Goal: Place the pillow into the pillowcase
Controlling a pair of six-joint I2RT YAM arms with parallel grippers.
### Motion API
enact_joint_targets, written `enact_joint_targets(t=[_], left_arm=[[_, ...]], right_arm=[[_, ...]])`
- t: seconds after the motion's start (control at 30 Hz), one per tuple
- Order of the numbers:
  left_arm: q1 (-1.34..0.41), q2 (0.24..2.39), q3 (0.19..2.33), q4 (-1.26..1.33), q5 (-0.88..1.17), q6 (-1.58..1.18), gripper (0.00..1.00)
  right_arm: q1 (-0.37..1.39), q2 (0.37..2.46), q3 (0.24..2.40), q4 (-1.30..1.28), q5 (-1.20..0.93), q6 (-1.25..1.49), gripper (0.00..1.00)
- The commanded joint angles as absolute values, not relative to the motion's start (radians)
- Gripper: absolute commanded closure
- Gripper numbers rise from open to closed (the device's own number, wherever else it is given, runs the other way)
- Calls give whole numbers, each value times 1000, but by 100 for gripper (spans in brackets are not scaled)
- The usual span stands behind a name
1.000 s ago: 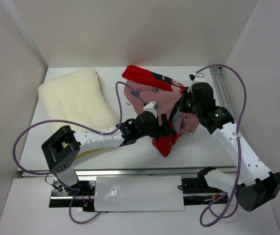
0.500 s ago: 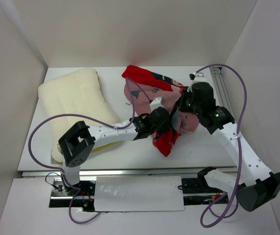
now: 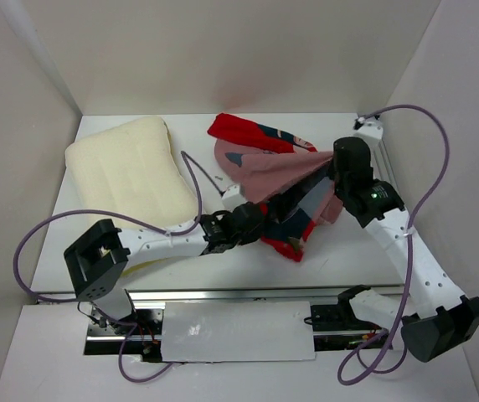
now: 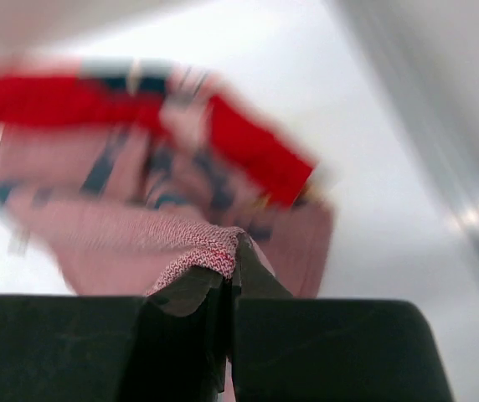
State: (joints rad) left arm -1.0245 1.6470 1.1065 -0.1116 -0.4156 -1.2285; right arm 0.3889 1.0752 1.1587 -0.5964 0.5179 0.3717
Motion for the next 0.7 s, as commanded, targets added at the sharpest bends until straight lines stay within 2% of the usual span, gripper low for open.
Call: enact_joint_targets(t=[0.0,0.1,0.2,0.27,0.3,0.5,0.57,0.67], left_arm=[[-1022,1684,963,-513,-485,-1365,100],[-1022,1672,905,-636,-494,-1463,100],[-1012,1618,827,-637,-454,-1502,100],[-1012,1594,813,-600,-440,-1502,100],[-1012,1583,804,-591,-440,-1485,100],[-1012,1545,928,-569,-488,-1390,100],[-1012,1525,985,-558,-509,-1332,78],[-1012,1490,1034,-525,-551,-1241,35]], right_arm=[[319,1060,1220,-304,867,350,100],[264,1106,1265,-313,891,322,100],[206,1127,1290,-325,856,322,100],[186,1127,1286,-313,758,313,100],[186,1118,1285,-313,633,301,100],[186,1131,1275,-327,295,275,100],[186,1140,1284,-327,174,275,100],[195,1131,1284,-327,19,255,100]])
